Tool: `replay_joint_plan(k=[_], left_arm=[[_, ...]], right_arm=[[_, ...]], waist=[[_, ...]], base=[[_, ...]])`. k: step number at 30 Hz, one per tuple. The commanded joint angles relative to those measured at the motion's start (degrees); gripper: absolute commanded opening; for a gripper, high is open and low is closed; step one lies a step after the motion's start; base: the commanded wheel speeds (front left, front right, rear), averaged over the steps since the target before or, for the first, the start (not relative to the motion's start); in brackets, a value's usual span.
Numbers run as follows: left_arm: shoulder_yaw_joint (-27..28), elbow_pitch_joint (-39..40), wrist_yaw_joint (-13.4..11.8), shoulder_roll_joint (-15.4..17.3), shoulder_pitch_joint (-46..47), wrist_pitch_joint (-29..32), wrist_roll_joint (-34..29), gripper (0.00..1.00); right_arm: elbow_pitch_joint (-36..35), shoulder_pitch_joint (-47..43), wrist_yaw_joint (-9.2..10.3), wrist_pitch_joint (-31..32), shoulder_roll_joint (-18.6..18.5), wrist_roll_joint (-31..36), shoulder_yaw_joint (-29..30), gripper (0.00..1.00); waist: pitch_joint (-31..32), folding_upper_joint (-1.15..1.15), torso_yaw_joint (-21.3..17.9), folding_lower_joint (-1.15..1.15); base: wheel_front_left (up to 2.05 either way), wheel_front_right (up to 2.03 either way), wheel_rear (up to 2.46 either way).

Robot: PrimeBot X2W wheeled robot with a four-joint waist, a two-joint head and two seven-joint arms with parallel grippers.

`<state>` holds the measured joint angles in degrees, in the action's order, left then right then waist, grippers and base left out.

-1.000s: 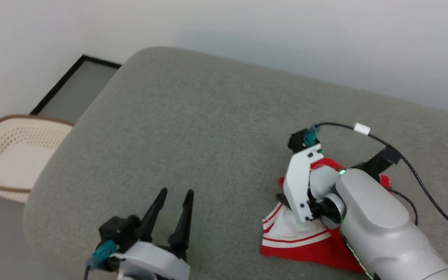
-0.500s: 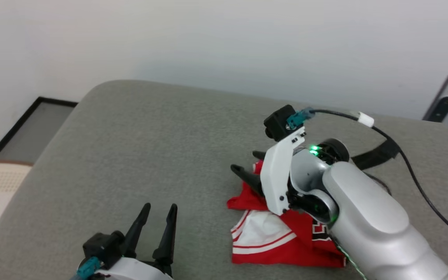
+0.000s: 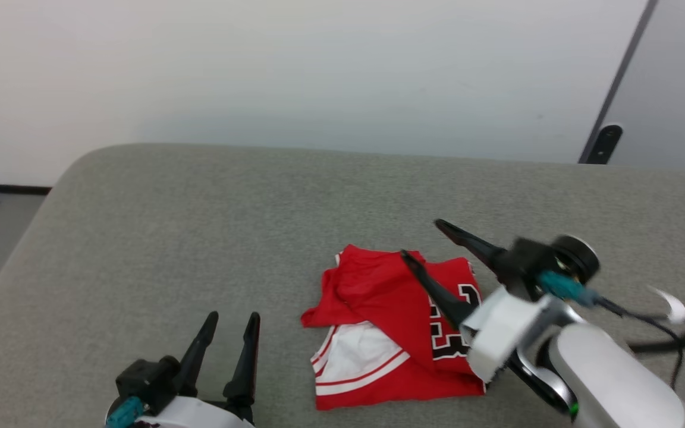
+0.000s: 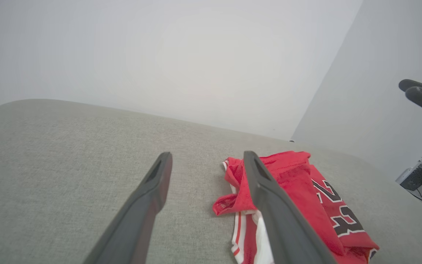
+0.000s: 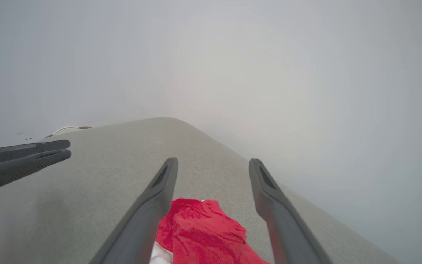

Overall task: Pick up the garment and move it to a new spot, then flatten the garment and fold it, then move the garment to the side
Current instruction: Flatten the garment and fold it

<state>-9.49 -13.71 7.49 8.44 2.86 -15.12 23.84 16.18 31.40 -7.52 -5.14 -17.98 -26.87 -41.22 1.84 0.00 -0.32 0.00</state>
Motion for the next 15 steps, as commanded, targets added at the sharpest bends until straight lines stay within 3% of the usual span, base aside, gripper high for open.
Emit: replay_joint_plan(k=[1,6,15], left_arm=[[0.22,0.22,0.0,-0.15,-0.96,0.0,-0.51,1.0],[1.28,0.54,-0.01,-0.45,-1.81,0.0,-2.17,1.0],[2.75,1.95,-0.01,-0.76,-2.93,0.0,-3.85,1.0]], right_arm=[[0.64,-2.23,0.07,-3.11,-0.11,1.63,1.6,1.0],[3.44,-8.9,0.07,-8.82,1.61,5.96,10.08,1.0],[2.42,-19.05,0.07,-10.06,3.82,11.81,27.2,1.0]], waist=[[0.16,0.0,-1.46,0.0],[0.3,0.0,-3.56,0.0],[0.11,0.0,-5.6,0.0]], base=[[0.0,0.0,0.0],[0.0,0.0,0.0],[0.0,0.0,0.0]])
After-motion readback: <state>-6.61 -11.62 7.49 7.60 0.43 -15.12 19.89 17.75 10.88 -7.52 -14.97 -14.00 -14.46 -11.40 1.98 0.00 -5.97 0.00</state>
